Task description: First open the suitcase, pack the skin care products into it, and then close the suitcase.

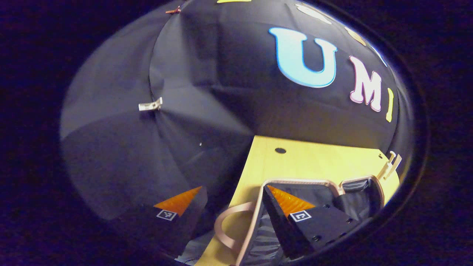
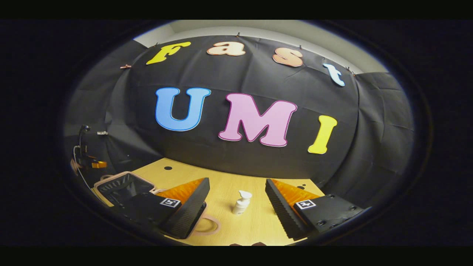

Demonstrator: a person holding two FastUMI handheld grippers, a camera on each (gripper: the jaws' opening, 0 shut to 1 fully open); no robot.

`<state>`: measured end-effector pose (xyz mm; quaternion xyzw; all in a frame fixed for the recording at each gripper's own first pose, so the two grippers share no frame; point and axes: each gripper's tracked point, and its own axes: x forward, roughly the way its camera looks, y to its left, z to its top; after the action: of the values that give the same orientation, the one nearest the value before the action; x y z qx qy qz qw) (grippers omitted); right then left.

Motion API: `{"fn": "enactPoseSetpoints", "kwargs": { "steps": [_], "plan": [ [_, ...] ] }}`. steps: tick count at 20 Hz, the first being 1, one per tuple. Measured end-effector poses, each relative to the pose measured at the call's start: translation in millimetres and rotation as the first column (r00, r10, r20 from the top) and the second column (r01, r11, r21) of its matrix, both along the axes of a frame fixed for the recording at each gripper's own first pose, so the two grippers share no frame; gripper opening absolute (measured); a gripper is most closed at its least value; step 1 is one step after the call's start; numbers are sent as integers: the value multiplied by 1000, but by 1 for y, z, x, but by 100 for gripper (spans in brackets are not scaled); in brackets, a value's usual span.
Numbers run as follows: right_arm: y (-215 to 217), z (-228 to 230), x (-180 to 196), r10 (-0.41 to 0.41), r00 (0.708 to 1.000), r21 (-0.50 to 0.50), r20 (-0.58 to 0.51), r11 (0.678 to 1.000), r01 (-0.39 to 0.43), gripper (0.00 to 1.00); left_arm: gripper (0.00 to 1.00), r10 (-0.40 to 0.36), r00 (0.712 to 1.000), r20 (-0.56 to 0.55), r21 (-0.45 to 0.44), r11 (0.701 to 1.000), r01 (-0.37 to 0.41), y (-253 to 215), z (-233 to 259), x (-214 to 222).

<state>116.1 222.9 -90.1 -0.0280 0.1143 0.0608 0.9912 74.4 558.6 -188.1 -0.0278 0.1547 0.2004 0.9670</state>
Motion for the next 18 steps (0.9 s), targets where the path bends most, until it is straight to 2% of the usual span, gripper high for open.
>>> {"fn": "enactPoseSetpoints", "kwargs": {
  "steps": [1,3,5,6,7,11,14,16,17,18],
  "plan": [
    [-2,1,0,-4,1000,2,4,1000,4,94,95,-17,999,39,50,999,15,-20,22,2],
    [-9,3,-1,-20,1000,13,16,1000,20,96,95,-22,997,73,153,988,10,-54,52,0],
    [-14,5,-3,-26,999,22,31,999,25,96,95,-55,994,95,200,979,35,-97,73,-1],
    [-19,6,-6,-28,999,19,41,999,27,94,96,-80,991,103,200,978,58,-121,81,3],
    [-24,6,-7,-28,999,11,46,1000,28,96,95,-109,987,116,191,978,86,-146,88,6],
    [-54,-7,-15,-42,998,11,40,999,42,96,94,-197,970,142,84,979,187,-236,91,20],
    [-90,-27,-14,-67,998,14,15,998,67,96,96,-226,959,168,28,974,225,-293,92,32],
    [-116,-39,-6,-92,996,15,16,996,92,96,96,-276,950,146,17,961,276,-338,86,46],
    [-127,-50,-2,-102,995,17,-2,995,102,99,96,-314,942,118,11,949,315,-363,79,53],
    [-137,-63,1,-104,994,21,-25,994,104,96,96,-344,932,112,18,939,345,-387,77,58]
  ]
}}
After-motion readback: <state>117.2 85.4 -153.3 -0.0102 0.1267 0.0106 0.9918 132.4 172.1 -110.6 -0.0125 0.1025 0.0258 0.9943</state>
